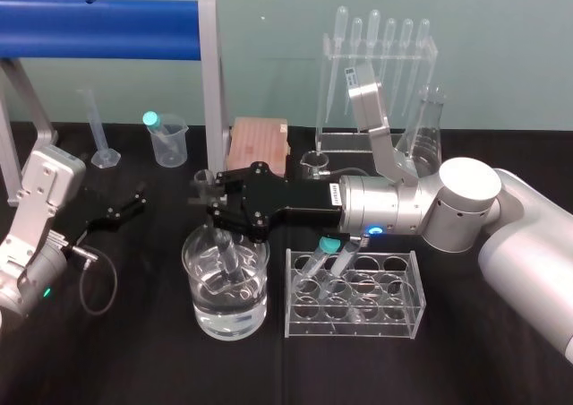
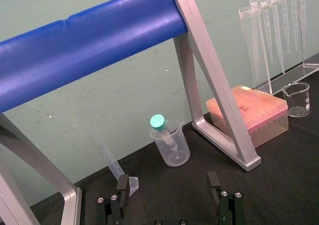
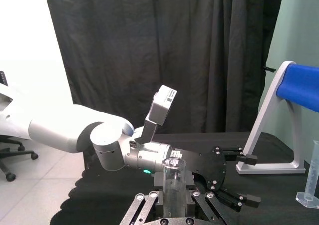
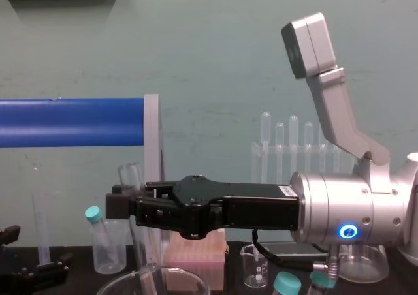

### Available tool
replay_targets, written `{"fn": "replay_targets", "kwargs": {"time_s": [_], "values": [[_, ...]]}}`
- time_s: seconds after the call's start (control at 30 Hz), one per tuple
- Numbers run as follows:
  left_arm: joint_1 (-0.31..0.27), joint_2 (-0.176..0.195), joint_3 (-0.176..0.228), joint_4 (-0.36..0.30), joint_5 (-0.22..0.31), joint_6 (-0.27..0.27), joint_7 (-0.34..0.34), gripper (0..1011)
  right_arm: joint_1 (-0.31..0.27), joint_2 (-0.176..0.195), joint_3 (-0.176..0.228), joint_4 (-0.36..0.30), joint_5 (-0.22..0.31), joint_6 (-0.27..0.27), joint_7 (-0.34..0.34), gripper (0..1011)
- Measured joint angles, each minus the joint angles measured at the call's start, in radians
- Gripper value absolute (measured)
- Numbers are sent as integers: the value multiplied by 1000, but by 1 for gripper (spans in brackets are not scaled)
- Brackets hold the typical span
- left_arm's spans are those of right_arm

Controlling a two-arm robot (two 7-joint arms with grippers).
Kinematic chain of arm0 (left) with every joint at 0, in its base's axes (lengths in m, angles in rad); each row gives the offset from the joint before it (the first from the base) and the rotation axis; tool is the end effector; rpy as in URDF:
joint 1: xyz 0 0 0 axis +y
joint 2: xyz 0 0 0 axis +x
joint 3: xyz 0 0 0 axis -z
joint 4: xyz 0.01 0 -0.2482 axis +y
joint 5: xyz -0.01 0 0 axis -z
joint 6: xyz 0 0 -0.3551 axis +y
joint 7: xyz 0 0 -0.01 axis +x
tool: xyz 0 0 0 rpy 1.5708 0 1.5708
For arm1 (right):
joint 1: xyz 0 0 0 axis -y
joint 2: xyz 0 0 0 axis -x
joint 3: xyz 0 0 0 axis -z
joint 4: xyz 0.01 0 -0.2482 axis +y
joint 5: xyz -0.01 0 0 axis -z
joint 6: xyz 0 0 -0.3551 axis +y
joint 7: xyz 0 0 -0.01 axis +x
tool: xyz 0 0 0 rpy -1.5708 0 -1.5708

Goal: Hold the test tube with one hand and immerse one end into the beaker, then return it to the test tube rack.

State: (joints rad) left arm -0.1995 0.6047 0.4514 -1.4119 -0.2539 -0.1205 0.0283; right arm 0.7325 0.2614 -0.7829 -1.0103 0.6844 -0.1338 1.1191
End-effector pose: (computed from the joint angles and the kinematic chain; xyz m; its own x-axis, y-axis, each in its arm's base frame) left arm 0.3950 0.0467 -0.2775 0.2922 0.8803 0.3738 -0.9553 0.2873 0.0704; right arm 0.4950 0.0974 -0.2162 0.9997 0.0022 0.0227 -0.0032 0.9991 0.0414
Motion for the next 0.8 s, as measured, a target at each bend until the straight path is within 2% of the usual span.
{"fn": "replay_targets", "kwargs": {"time_s": [0.8], "values": [[0,0,0,0,0,0,0,1000,0,0,0,0,0,0,0,226]]}}
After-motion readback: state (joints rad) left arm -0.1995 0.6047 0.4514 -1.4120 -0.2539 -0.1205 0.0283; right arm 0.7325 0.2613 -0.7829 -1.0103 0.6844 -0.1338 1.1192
